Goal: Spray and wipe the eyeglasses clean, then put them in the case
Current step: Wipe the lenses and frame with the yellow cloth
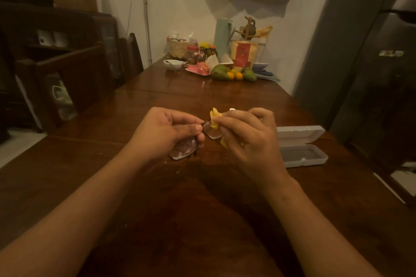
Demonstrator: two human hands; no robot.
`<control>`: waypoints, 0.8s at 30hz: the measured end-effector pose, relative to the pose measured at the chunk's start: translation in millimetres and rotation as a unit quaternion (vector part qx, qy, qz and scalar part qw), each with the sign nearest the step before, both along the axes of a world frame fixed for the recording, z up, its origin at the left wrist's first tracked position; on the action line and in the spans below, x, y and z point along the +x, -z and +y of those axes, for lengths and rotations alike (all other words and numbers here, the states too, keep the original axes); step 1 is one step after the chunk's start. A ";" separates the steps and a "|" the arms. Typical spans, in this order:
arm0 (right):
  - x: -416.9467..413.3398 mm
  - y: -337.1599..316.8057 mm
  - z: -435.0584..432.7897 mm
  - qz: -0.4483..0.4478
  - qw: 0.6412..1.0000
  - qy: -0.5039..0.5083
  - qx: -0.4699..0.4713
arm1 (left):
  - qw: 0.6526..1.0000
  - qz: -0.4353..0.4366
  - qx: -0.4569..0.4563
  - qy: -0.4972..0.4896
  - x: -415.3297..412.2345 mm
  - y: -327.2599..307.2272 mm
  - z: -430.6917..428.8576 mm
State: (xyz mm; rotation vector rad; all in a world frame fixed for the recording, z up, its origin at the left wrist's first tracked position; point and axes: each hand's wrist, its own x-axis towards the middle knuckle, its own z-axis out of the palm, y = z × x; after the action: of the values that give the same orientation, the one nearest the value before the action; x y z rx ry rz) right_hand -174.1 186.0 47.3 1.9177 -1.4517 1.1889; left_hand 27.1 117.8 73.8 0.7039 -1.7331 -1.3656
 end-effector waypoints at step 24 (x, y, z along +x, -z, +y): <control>-11.0 -6.1 3.0 0.069 0.998 0.010 0.011 | 0.999 0.015 0.000 -0.033 -2.4 0.3 0.9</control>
State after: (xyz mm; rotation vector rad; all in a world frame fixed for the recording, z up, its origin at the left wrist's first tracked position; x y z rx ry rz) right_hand -185.1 189.0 53.4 1.9540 -1.4127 1.0151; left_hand 24.7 118.6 73.5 0.7301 -1.6711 -1.3237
